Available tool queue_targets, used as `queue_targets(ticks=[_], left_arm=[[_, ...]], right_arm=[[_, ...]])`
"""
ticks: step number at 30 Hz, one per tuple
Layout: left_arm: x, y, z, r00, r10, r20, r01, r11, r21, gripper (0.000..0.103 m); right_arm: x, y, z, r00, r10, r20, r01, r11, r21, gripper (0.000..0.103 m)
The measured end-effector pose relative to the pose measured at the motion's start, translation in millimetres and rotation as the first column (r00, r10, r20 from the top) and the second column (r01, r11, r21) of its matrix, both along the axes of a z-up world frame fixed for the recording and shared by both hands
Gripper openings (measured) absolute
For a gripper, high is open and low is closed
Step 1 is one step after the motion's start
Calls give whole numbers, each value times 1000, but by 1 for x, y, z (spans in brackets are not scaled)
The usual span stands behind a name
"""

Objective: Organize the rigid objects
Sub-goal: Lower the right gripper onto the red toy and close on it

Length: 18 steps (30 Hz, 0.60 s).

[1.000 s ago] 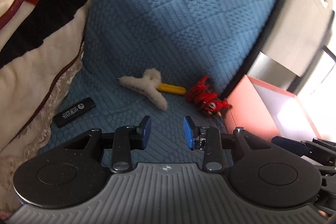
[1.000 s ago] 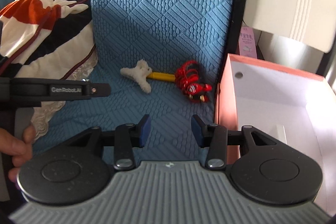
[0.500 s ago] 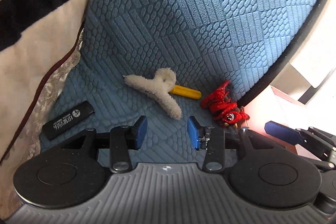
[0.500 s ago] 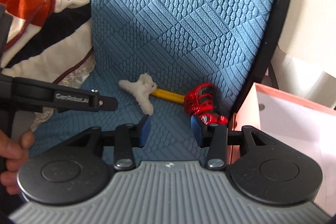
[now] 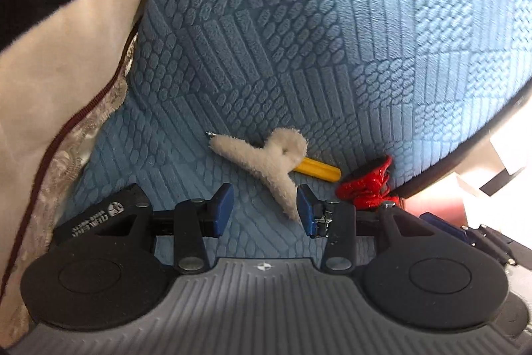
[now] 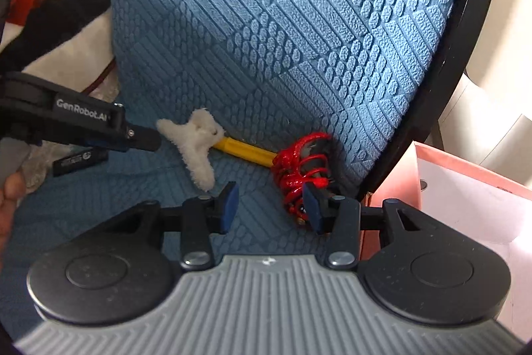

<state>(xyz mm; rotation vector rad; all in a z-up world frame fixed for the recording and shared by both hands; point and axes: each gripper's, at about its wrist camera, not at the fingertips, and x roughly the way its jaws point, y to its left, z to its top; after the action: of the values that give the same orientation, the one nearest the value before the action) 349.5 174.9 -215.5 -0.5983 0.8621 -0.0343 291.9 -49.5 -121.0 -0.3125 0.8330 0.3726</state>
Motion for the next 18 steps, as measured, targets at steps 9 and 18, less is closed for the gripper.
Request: queue_targets(ticks=[9,18], left_arm=[[20,4,-13,1000,8,-16,-9,998,-65,48],[35,0,-26,999,28,-46,-34,991,-128,48]], right_arm=[[24,3,-8,1000,-12,27,12,1000,-14,64],[38,12,-29,998,18,57,-8,986,-169,65]])
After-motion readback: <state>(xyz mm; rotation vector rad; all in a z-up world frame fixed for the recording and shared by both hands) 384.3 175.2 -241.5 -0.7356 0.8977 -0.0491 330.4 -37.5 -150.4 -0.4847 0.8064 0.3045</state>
